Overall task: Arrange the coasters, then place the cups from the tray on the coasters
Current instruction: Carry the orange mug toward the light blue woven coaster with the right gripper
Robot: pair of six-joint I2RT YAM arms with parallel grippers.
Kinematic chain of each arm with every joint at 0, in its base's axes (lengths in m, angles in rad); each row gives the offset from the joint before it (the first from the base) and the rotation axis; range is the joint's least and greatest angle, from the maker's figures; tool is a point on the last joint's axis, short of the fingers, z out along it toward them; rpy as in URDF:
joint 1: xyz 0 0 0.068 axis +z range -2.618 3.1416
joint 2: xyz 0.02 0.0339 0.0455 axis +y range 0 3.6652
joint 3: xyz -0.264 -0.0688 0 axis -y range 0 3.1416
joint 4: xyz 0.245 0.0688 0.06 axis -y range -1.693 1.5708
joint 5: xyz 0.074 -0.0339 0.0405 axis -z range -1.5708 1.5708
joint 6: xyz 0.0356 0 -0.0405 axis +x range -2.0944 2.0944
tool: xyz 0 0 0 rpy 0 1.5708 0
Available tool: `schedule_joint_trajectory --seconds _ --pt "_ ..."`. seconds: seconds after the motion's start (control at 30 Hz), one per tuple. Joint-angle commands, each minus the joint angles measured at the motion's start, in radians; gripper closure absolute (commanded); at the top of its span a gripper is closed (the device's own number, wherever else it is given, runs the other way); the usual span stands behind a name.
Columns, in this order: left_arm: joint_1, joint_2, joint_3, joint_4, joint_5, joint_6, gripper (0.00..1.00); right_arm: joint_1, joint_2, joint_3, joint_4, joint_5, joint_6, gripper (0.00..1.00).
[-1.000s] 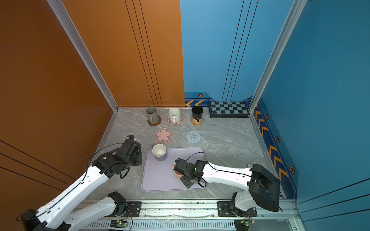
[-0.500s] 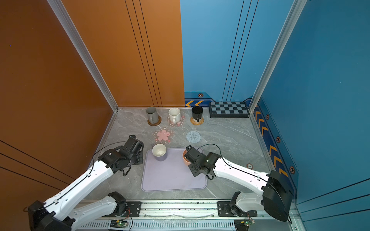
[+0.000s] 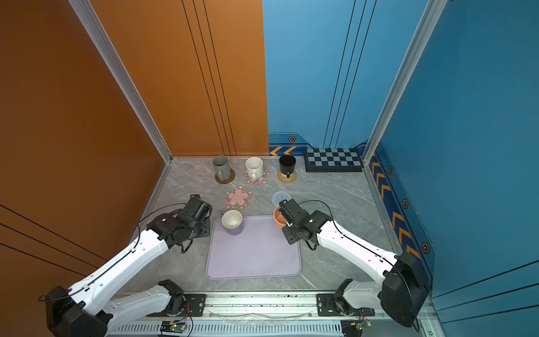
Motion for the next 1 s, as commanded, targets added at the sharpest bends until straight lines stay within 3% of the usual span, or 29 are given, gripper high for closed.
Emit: schedule_joint_trajectory --seconds 0.0,0.5,0.97 --pt "0.013 -0.025 0.022 -0.010 -0.025 0.018 0.73 -0.024 0.017 0.068 0.029 -0.011 -0.041 1.00" --pt "0.028 -0.067 0.039 -0.019 0.037 0.003 0.72 -0.111 0.140 0.148 0.102 -0.005 -0.018 1.00" --pt "0.043 -0.090 0.013 -0.052 0.053 -0.012 0.72 -0.151 0.373 0.362 0.088 0.009 0.064 1.00"
